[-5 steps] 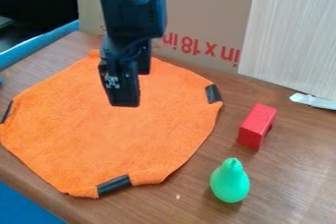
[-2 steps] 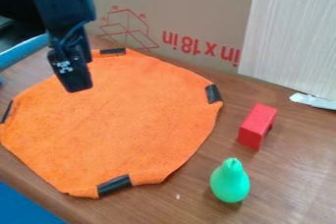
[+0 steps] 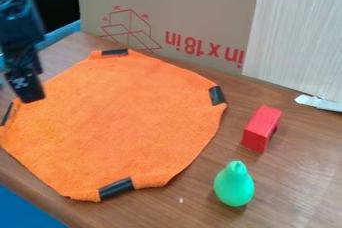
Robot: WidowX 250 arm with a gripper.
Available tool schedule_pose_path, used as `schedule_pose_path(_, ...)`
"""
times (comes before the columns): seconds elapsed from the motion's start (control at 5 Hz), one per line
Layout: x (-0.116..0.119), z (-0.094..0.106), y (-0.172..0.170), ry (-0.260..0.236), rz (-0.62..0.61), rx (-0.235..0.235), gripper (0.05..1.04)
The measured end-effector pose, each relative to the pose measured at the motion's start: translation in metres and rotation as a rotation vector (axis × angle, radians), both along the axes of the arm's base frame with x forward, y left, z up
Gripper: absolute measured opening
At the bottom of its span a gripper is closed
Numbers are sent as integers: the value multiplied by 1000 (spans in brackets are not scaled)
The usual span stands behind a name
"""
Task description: Put the blue figure on the top edge of the cloth
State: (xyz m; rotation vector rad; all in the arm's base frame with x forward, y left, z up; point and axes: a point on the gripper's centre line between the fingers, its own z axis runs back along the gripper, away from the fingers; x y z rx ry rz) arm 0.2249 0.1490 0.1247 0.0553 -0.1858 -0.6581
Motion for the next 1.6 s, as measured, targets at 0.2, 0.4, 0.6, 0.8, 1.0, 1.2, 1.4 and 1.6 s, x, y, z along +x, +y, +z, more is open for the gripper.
schedule_pose_path(0.2,-8,-1,49,-25,137,-19,1001)
schedule_pose_path(0.4,-13,-6,88,-43,290,-75,1001)
schedule_pose_path(0.6,-13,-12,115,-68,423,-85,1001)
schedule_pose_path(0.8,-12,-13,137,-133,581,-100,1001)
schedule_pose_path(1.0,-12,-20,156,-173,744,-101,1001)
schedule_pose_path(1.2,-10,-19,170,-201,871,-94,1001)
schedule_pose_path(1.4,-9,-23,184,-178,996,-106,1001)
schedule_pose_path(1.6,-5,-29,192,-170,1075,-131,1001)
